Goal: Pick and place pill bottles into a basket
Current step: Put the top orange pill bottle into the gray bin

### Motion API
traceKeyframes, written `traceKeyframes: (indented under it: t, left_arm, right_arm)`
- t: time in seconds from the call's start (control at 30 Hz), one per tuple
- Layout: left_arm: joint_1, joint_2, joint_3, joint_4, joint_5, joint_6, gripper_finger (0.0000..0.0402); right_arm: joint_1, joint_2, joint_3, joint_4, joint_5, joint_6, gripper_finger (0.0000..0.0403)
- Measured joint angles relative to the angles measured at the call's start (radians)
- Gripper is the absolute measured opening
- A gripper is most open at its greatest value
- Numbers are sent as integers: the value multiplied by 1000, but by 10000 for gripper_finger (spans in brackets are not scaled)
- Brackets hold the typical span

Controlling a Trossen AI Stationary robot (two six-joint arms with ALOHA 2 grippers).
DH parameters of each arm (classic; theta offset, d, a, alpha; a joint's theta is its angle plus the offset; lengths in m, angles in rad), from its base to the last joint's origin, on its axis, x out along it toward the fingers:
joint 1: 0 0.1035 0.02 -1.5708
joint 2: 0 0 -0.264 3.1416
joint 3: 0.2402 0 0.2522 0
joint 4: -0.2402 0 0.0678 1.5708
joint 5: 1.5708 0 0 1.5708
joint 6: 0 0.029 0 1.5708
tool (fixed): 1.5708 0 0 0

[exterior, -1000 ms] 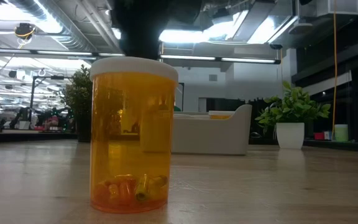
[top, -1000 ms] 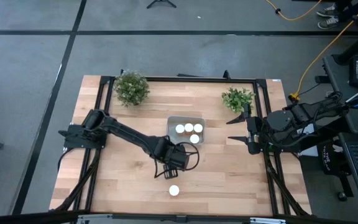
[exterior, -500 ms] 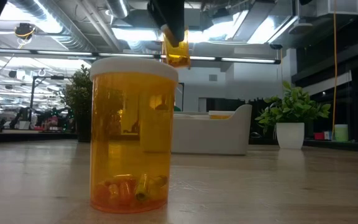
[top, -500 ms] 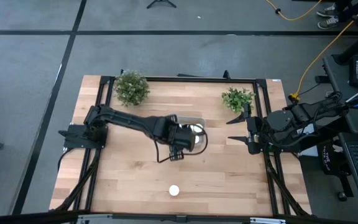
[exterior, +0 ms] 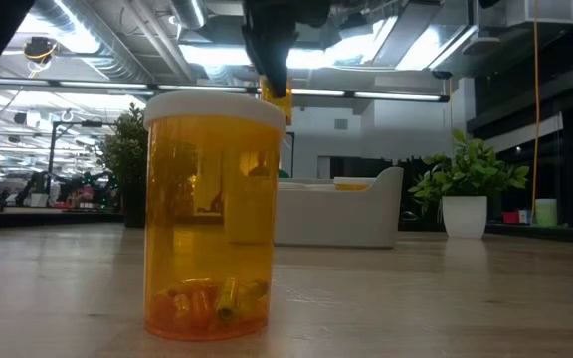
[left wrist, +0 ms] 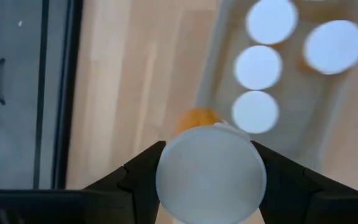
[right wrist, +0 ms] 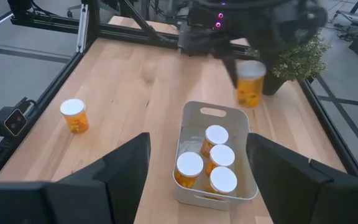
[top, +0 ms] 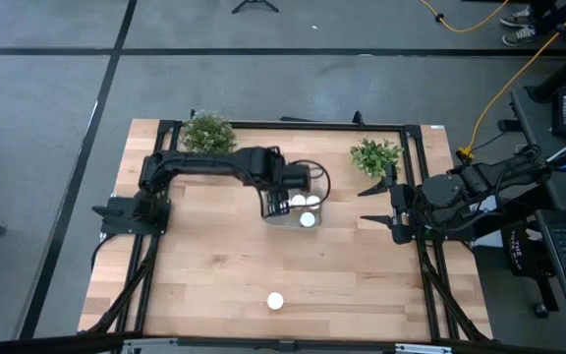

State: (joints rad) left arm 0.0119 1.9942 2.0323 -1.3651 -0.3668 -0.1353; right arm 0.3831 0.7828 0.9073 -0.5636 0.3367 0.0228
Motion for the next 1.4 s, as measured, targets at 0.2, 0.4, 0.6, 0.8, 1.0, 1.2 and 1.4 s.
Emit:
traceKeyframes:
  t: [0.2,0.4,0.6,0.8,1.0,1.2,1.4]
  left_arm:
    - [43,0,0,12,21,27,202]
    - [55,0,-16,44,29,27,202]
    - [50,0,-106,83,47,25,202]
    - [42,2,-188,125,78,3,202]
    - [34,1,-246,189,103,2,203]
    - [34,-2,-294,252,107,-1,203]
    - [34,3,-321,276,106,-1,203]
  right_arm:
    - [0,0,0,-2,0,1,268]
    - [0,0,0,-3,0,0,268]
    - [0,0,0,-9,0,-1,268]
    - [0,0,0,-11,0,-2,268]
    - [0,0,0,-11,0,-5,268]
    - [0,0,0,-11,0,-4,268]
    - [0,0,0,-11,0,-2,268]
